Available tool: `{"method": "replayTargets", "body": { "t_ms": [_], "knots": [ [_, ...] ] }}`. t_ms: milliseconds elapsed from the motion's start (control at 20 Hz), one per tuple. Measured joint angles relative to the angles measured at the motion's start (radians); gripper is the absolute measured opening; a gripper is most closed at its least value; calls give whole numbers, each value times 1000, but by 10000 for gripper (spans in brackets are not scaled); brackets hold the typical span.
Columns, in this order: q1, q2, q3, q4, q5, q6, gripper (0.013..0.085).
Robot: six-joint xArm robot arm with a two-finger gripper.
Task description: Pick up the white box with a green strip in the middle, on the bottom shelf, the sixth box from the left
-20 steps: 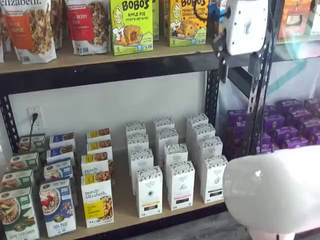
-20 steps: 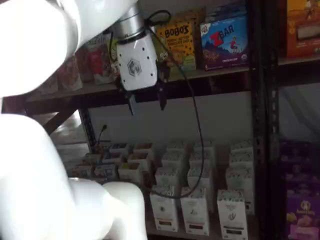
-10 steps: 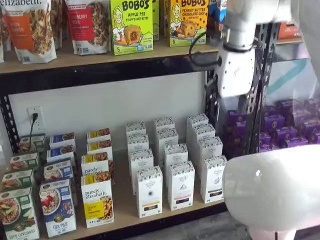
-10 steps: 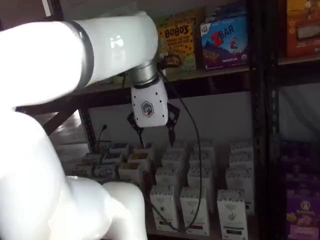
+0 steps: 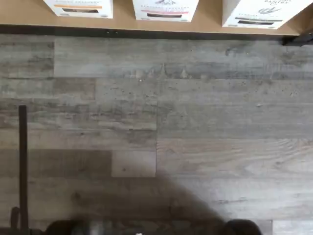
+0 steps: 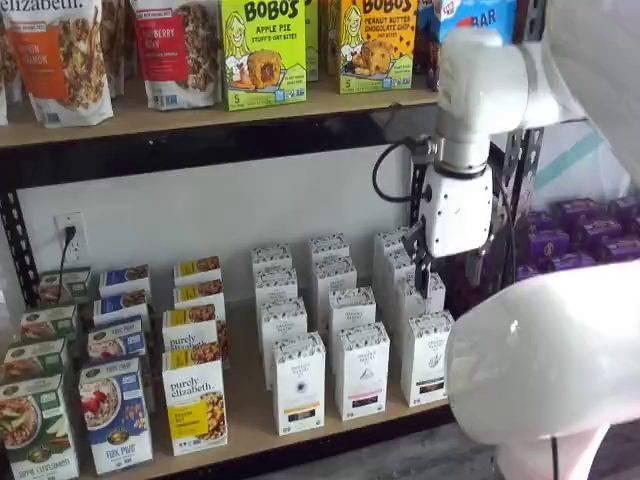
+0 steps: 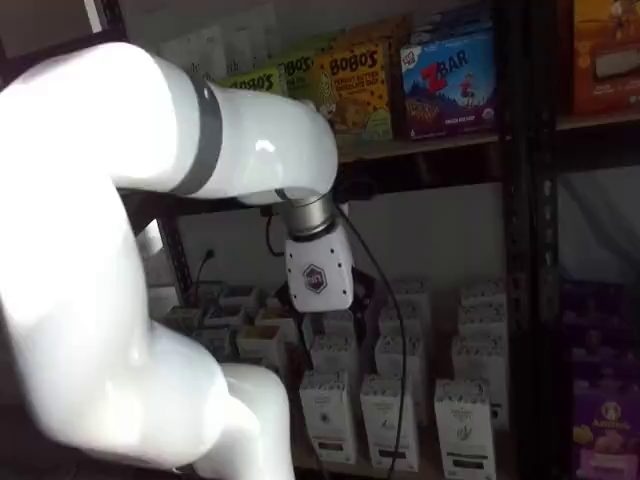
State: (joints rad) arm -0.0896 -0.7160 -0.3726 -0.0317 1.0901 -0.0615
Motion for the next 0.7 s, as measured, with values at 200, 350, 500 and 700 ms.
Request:
{"method": "replayTargets", "body": {
  "t_ms": [200,350,500,700],
  "knots": [
    [-2,100,44,-11,-160,8,850],
    [-7,177,51,-16,-242,9,850],
    [-17,256,51,-10,-324,-3,850],
    [-35,362,40,1,-428,-28,850]
  ]
}}
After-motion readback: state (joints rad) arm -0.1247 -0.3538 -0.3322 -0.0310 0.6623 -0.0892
